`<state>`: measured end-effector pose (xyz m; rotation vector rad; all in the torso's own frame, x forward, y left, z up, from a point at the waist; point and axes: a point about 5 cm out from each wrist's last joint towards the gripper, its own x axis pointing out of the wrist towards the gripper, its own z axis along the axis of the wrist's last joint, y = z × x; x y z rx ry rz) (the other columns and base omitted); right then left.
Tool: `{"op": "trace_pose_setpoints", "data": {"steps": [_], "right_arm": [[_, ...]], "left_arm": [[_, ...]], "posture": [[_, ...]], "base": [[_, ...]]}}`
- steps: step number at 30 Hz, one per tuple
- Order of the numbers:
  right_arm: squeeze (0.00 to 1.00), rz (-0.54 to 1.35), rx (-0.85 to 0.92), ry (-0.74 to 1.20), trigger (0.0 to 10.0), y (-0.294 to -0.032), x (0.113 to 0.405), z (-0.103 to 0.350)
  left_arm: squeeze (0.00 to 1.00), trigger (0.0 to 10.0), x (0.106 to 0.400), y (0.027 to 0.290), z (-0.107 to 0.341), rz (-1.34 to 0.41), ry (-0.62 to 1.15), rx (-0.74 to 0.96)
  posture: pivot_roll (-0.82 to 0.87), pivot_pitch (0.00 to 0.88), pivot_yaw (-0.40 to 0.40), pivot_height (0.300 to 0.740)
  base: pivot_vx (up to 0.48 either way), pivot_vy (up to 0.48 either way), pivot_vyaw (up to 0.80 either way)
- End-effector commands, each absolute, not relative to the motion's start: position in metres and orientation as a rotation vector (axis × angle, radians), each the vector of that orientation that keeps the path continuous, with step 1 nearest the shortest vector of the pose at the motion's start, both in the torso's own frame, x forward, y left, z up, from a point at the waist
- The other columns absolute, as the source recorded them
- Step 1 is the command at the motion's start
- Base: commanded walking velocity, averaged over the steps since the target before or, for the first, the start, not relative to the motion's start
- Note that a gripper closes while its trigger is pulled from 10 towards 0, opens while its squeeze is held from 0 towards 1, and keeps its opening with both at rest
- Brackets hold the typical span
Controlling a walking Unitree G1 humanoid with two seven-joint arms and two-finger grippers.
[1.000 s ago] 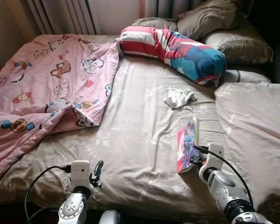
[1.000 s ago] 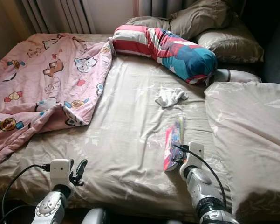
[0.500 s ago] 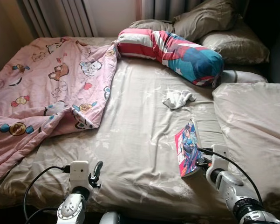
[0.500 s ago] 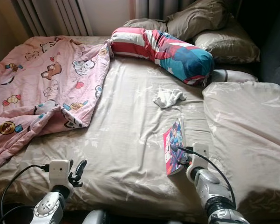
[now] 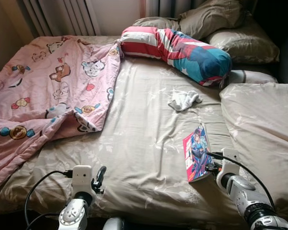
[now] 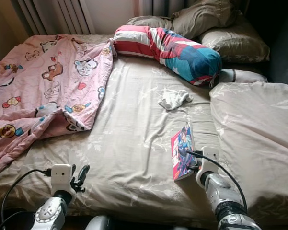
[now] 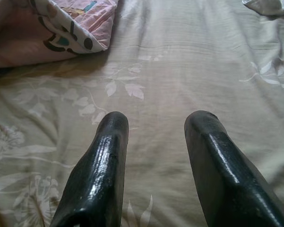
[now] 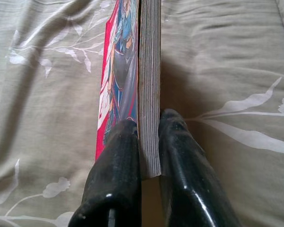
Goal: Clean up the room
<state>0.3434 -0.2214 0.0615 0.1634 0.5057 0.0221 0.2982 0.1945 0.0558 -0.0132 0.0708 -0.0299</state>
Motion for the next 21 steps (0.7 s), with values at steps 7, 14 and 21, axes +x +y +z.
{"op": "trace_pose_setpoints", "data": {"steps": [7,14,21], "right_arm": [[1.00,-0.003,0.134,0.496,10.0,-0.225,0.343,0.062],[1.00,-0.066,0.099,0.448,10.0,-0.235,0.347,0.071],[0.78,-0.118,0.042,0.325,10.0,-0.241,0.354,0.088]], "left_arm": [[0.00,10.0,0.296,0.199,0.055,-0.021,0.081,-0.007],[0.00,10.0,0.296,0.198,0.055,-0.022,0.078,-0.013],[0.00,10.0,0.297,0.196,0.055,-0.025,0.076,-0.019]], "posture": [[0.00,0.255,0.059,0.641],[0.00,0.253,0.059,0.641],[0.00,0.253,0.058,0.641]], "base": [[0.000,0.000,0.00],[0.000,0.000,0.00],[0.000,0.000,0.00]]}}
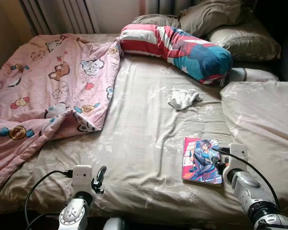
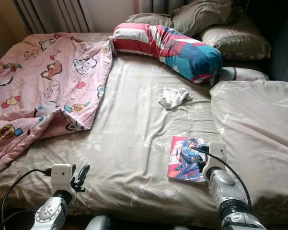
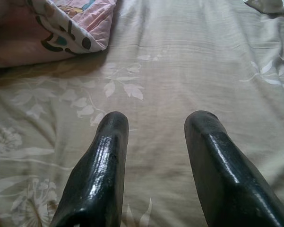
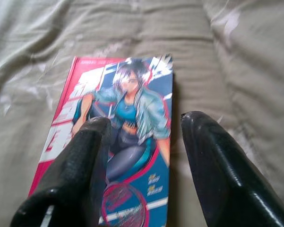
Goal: Clean up the room
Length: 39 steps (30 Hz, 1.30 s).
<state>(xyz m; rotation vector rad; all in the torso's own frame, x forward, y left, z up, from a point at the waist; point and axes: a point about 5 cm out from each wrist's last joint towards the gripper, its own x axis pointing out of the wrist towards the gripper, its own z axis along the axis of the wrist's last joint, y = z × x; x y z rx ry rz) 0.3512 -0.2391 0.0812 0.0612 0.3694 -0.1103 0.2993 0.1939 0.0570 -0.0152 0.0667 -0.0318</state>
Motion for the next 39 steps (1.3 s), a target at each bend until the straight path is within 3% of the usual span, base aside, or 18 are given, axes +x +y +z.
{"op": "trace_pose_setpoints", "data": {"steps": [1,7,9,15,24,32,39], "right_arm": [[0.00,-0.116,0.045,0.303,10.0,-0.240,0.355,0.090],[0.00,-0.060,0.051,0.226,10.0,-0.224,0.353,0.088],[0.00,-0.005,0.054,0.212,10.0,-0.204,0.341,0.071],[0.00,0.004,0.118,0.158,10.0,-0.192,0.321,0.056],[0.00,-0.015,0.118,0.193,10.0,-0.194,0.310,0.044],[0.00,-0.009,0.082,0.289,10.0,-0.191,0.300,0.021],[0.00,-0.055,0.087,0.413,10.0,-0.199,0.280,-0.005]], "left_arm": [[0.00,10.0,0.297,0.196,0.055,-0.026,0.075,-0.020],[0.00,10.0,0.297,0.194,0.055,-0.028,0.074,-0.026],[0.00,10.0,0.297,0.192,0.054,-0.027,0.076,-0.031],[0.00,10.0,0.297,0.191,0.051,-0.017,0.083,-0.036],[0.00,10.0,0.296,0.187,0.045,-0.017,0.103,-0.045],[0.00,10.0,0.286,0.199,0.020,0.029,0.234,-0.057],[0.00,10.0,0.272,0.208,-0.006,0.054,0.390,-0.061]], "posture": [[0.00,0.253,0.058,0.641],[0.00,0.244,0.048,0.641],[0.00,0.238,0.042,0.641],[-0.02,0.220,0.030,0.641],[-0.03,0.195,0.020,0.681],[-0.02,0.141,0.018,0.740],[-0.02,0.107,0.013,0.740]], "base": [[0.000,0.000,0.00],[0.000,0.000,0.00],[0.000,0.000,0.00],[0.000,0.000,0.00],[0.000,0.000,0.00],[0.000,0.000,0.00],[0.000,0.000,0.00]]}}
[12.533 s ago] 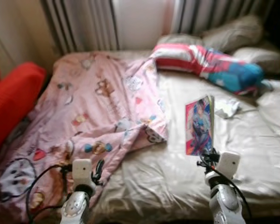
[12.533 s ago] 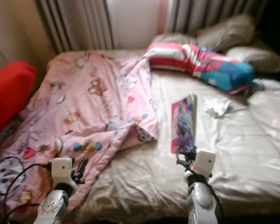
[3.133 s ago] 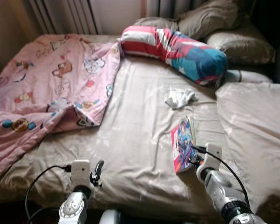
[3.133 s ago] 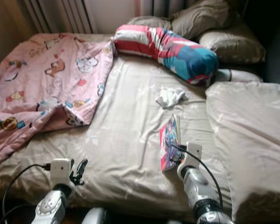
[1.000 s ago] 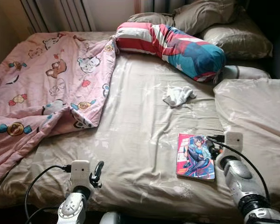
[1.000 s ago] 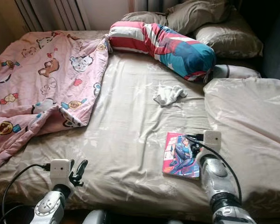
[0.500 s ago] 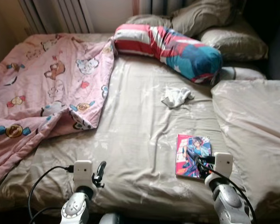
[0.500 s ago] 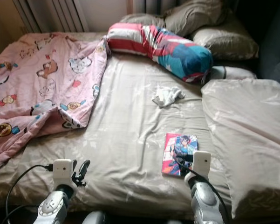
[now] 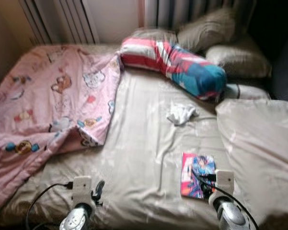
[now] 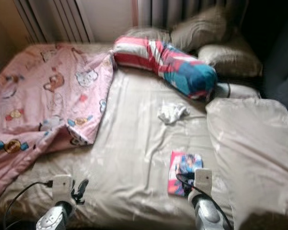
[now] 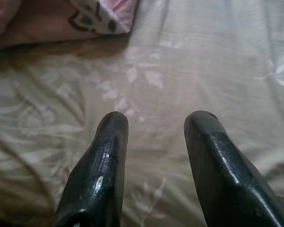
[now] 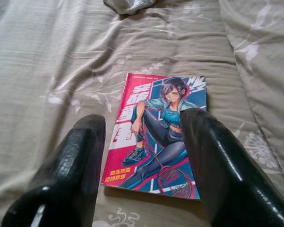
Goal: Clean up the room
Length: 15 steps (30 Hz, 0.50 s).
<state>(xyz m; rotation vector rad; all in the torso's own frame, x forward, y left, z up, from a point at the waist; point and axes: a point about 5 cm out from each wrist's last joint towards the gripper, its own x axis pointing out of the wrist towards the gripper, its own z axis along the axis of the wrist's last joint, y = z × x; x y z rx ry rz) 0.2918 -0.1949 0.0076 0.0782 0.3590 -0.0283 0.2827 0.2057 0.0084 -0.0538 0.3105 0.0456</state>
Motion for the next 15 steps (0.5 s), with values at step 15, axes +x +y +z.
{"op": "trace_pose_setpoints", "data": {"steps": [15], "right_arm": [[0.00,-0.145,0.111,0.820,10.0,-0.202,0.197,-0.073]], "left_arm": [[0.00,10.0,0.213,0.220,-0.060,0.113,0.776,-0.013]], "posture": [[-0.04,0.084,0.011,0.740]], "base": [[0.000,0.000,0.00]]}}
